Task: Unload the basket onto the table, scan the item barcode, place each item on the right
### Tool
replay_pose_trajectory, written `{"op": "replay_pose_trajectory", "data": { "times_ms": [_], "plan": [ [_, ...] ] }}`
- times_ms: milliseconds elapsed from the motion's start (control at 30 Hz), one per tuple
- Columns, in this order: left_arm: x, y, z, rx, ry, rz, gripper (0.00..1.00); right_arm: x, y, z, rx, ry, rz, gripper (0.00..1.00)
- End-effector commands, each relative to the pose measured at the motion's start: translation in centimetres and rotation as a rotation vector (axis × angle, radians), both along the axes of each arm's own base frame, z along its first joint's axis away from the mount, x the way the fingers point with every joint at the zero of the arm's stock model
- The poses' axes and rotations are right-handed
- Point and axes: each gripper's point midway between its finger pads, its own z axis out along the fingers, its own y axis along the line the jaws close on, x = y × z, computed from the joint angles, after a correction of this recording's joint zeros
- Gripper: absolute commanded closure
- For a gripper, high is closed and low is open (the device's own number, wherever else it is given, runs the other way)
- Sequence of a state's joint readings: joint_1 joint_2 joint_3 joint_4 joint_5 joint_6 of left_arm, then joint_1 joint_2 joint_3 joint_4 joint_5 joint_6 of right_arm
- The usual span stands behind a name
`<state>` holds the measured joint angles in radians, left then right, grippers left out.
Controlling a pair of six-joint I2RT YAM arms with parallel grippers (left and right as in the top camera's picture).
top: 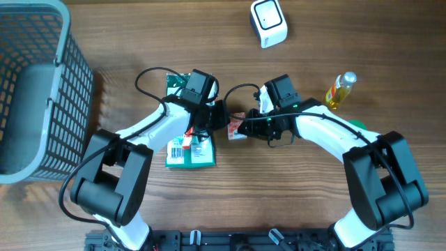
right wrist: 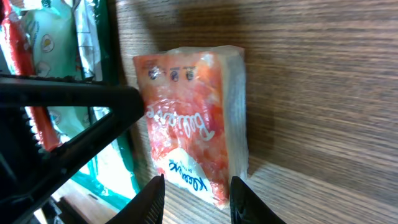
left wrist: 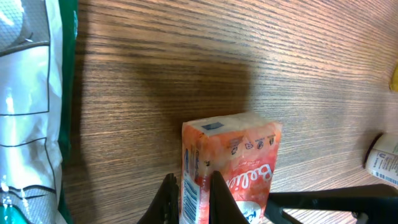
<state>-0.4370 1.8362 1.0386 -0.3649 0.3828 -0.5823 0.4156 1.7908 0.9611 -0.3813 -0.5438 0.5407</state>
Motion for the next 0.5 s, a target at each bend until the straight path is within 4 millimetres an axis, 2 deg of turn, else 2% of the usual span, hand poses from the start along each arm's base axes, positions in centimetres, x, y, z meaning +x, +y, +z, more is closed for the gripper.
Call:
{"op": "replay_pose_trajectory", "data": {
  "times_ms": [0, 100, 167, 467],
  "plan": [
    [-0.1, 0.2, -0.6, 0.018, 0.006, 0.007, 0.95, -0.6, 0.3, -0.6, 0.013, 0.017, 0.024, 0.65],
    [-0.1, 0.2, -0.6, 0.018, 0.006, 0.007, 0.95, 1.2, -1.0, -1.3, -0.083, -0.062, -0.020, 0.64],
    [-0.1, 0.2, -0.6, 0.018, 0.007, 0.007, 0.95, 1.8, -1.3, -1.4, -0.100, -0.089, -0.032, 0.63],
    [-0.1, 0.2, -0.6, 0.018, 0.007, 0.007, 0.94, 1.4, -1.0, -1.6, -0.100, -0.072, -0.023, 0.64]
  ]
}}
